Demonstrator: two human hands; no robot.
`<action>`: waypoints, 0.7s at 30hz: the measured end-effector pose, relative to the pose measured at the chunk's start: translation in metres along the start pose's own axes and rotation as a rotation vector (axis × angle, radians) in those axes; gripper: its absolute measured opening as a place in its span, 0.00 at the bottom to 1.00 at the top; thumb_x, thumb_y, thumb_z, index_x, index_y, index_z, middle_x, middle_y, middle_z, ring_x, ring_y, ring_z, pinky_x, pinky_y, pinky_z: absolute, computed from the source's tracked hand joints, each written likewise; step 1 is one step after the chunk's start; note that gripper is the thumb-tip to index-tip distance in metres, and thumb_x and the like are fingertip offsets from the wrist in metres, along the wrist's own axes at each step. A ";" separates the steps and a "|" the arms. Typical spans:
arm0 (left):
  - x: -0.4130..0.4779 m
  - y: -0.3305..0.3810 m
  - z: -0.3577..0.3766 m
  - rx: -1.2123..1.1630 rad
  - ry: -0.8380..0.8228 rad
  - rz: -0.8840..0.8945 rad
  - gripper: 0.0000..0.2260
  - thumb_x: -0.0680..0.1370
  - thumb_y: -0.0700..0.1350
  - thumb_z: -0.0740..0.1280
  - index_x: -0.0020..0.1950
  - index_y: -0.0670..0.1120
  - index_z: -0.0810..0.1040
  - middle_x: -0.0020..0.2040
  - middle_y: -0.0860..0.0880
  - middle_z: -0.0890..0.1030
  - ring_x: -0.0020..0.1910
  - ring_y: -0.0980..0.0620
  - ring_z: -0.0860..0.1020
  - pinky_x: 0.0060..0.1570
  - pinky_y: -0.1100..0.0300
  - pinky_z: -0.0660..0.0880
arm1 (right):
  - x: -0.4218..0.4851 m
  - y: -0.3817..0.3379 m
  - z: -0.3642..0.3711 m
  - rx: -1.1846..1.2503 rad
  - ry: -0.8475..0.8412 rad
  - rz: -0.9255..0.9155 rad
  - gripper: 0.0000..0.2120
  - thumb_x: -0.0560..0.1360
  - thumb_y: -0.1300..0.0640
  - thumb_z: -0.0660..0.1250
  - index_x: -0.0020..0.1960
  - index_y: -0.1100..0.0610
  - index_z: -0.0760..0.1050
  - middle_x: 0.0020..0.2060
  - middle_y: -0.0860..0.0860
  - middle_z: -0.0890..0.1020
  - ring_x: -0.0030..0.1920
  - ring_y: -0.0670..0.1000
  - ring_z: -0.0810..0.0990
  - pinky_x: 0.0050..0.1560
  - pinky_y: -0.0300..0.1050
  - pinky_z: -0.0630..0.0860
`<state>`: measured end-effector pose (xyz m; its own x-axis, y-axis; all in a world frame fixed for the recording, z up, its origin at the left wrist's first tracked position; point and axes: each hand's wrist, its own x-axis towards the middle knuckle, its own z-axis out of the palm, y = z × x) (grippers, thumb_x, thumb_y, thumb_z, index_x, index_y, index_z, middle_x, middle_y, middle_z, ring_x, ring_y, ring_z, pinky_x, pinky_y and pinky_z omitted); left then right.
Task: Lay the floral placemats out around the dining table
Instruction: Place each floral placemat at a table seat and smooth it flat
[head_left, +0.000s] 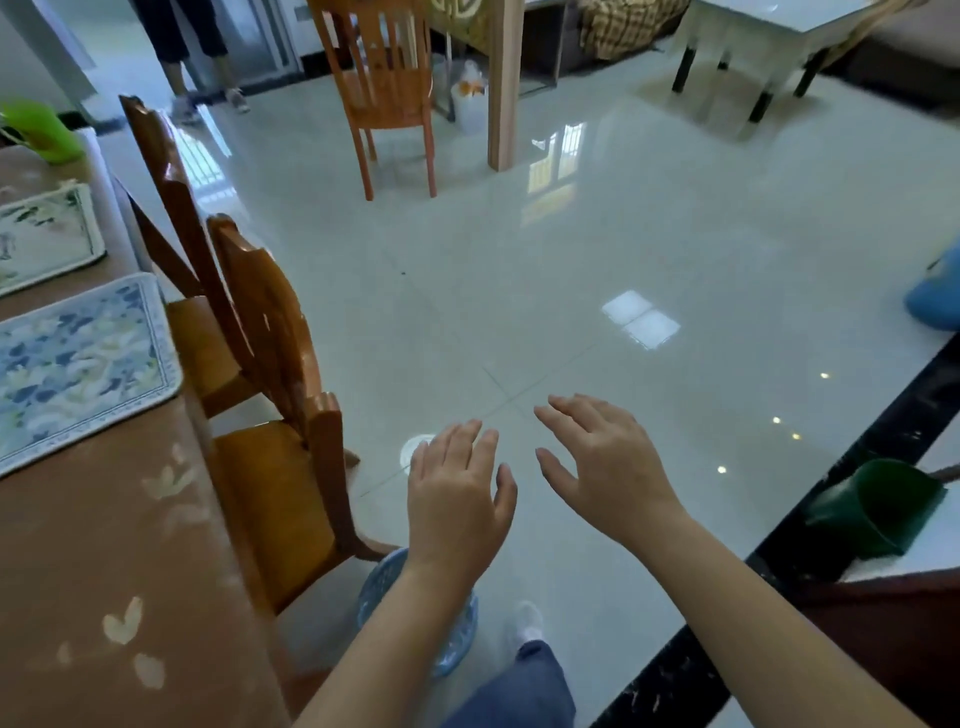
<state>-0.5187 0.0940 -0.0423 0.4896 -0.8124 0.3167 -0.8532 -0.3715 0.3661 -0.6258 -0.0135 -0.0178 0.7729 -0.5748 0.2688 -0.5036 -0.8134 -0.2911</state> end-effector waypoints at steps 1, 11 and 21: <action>0.016 0.000 0.004 0.000 0.009 -0.022 0.15 0.71 0.42 0.70 0.56 0.39 0.78 0.54 0.40 0.81 0.53 0.41 0.78 0.53 0.44 0.76 | 0.015 0.008 0.000 0.007 -0.010 -0.007 0.17 0.69 0.57 0.71 0.56 0.61 0.76 0.53 0.58 0.82 0.54 0.60 0.79 0.53 0.57 0.77; 0.127 -0.025 0.013 0.046 0.107 -0.148 0.15 0.72 0.43 0.69 0.57 0.39 0.77 0.56 0.40 0.80 0.56 0.41 0.77 0.57 0.45 0.71 | 0.148 0.039 0.015 0.079 -0.045 -0.124 0.17 0.71 0.56 0.69 0.59 0.60 0.75 0.56 0.57 0.80 0.58 0.59 0.77 0.58 0.58 0.73; 0.191 -0.103 -0.009 0.148 0.302 -0.479 0.16 0.73 0.47 0.63 0.57 0.40 0.77 0.56 0.40 0.80 0.56 0.41 0.77 0.56 0.40 0.73 | 0.279 -0.010 0.080 0.211 -0.163 -0.467 0.17 0.70 0.57 0.69 0.58 0.60 0.75 0.56 0.57 0.80 0.57 0.60 0.77 0.56 0.59 0.74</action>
<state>-0.3351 -0.0187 -0.0113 0.8381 -0.3822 0.3893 -0.5294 -0.7421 0.4112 -0.3742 -0.1588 -0.0132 0.9546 -0.1206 0.2725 -0.0161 -0.9340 -0.3570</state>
